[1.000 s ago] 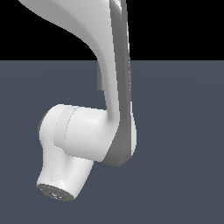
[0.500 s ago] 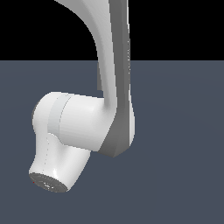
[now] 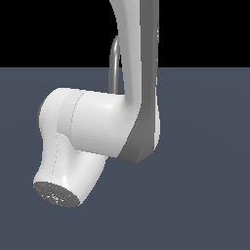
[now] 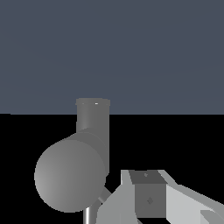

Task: Turn on the faucet by rotating a designated handle.

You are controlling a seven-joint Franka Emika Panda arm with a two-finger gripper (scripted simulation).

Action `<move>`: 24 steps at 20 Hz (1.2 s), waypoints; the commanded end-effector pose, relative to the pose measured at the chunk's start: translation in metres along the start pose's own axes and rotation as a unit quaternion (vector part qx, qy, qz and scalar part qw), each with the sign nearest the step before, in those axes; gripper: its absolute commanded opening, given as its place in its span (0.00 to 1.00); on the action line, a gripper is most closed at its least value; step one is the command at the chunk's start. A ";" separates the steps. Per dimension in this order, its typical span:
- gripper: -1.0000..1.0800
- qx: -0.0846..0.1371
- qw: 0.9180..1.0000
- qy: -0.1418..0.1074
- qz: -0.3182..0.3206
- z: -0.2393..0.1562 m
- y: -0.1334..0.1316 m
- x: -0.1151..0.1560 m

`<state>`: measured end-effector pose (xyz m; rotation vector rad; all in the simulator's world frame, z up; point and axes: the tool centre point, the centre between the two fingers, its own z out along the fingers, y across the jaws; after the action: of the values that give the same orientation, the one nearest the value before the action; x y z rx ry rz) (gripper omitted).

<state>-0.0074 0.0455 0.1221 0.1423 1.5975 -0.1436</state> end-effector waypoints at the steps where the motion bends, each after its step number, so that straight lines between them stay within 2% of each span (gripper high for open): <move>1: 0.00 0.001 1.000 -0.015 0.002 0.000 -0.003 -0.024; 3: 0.00 0.000 1.000 -0.015 0.003 0.000 -0.004 -0.028; 4: 0.00 0.003 1.000 0.003 0.000 0.000 -0.006 -0.005; 17: 0.00 0.000 1.000 -0.015 0.003 -0.001 -0.047 -0.044; 18: 0.00 0.000 1.000 -0.015 0.003 -0.001 -0.047 -0.044; 19: 0.00 -0.019 1.000 -0.002 0.002 -0.006 -0.025 -0.030; 24: 0.00 -0.011 1.000 -0.008 0.003 -0.003 -0.052 -0.027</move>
<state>-0.0169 0.0189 0.1545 0.1052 1.5776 -0.0914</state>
